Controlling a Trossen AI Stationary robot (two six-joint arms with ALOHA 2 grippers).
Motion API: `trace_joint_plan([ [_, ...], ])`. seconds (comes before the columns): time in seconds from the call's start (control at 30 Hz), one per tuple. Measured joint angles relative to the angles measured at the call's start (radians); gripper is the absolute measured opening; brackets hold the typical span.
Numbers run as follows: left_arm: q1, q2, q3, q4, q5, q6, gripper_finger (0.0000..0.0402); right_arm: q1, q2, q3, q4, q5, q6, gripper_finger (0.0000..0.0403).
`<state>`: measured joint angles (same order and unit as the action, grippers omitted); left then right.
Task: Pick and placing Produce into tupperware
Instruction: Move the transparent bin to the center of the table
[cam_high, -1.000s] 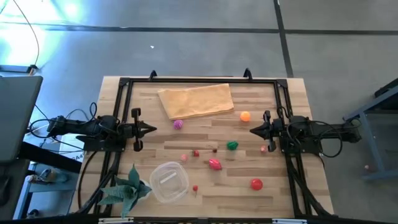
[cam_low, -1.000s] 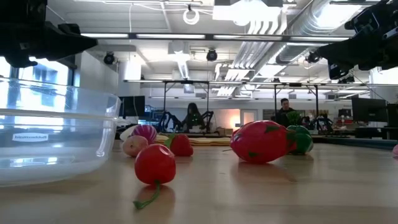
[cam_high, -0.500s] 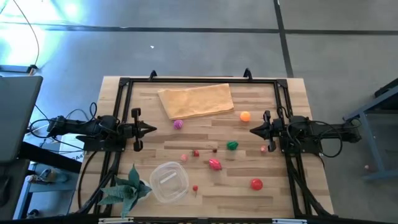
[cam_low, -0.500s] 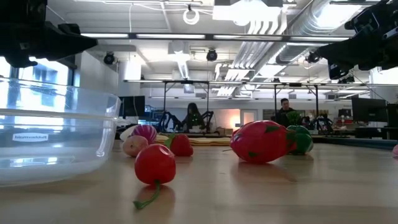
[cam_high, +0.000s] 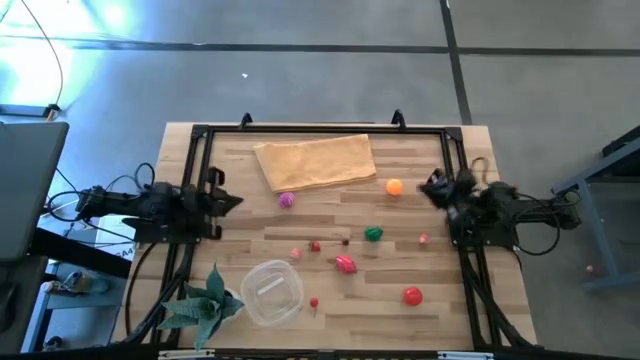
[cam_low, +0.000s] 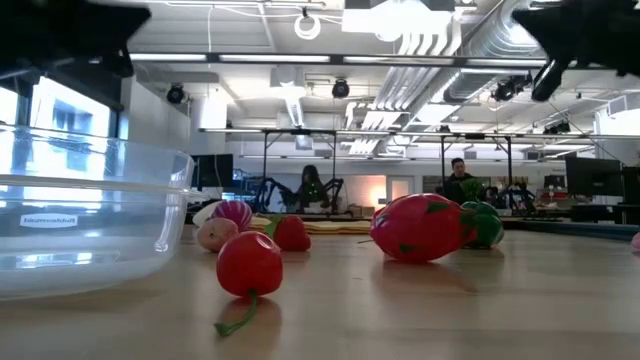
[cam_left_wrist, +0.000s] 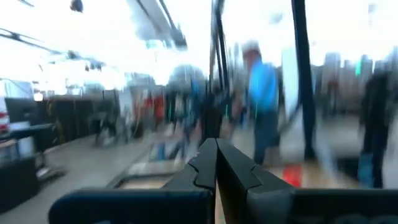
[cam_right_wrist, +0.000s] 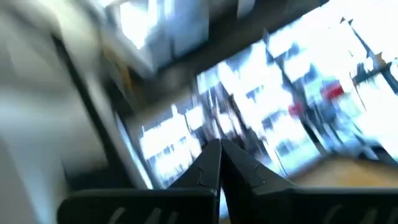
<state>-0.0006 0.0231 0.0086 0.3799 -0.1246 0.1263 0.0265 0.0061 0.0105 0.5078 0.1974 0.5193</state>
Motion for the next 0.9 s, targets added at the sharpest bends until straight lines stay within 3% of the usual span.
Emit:
trace_joint_plan([
  [0.17, 0.0, -0.001, 0.0, 0.198, 0.003, -0.023, 0.0001, 0.0, -0.001, 0.0, 0.262, 0.139, 0.112, 0.0],
  [0.37, 0.0, 0.0, 0.002, 0.261, -0.023, -0.03, 0.0001, 0.0, -0.001, 0.0, 0.355, 0.193, 0.104, 0.0],
  [0.57, 0.0, 0.014, 0.102, 0.277, -0.088, 0.005, 0.0001, 0.0, 0.002, 0.047, 0.317, 0.114, 0.07, 0.0],
  [0.67, 0.0, 0.072, 0.221, 0.241, -0.036, 0.139, 0.0001, 0.0, 0.005, 0.162, 0.201, 0.038, 0.0, 0.0],
  [0.77, 0.0, 0.156, 0.383, 0.054, -0.003, 0.229, 0.0001, 0.0, 0.02, 0.334, -0.091, 0.006, -0.084, 0.0],
  [0.9, 0.001, 0.306, 0.628, -0.332, -0.089, 0.243, 0.0001, 0.0, 0.09, 0.578, -0.524, 0.118, -0.124, 0.0],
])
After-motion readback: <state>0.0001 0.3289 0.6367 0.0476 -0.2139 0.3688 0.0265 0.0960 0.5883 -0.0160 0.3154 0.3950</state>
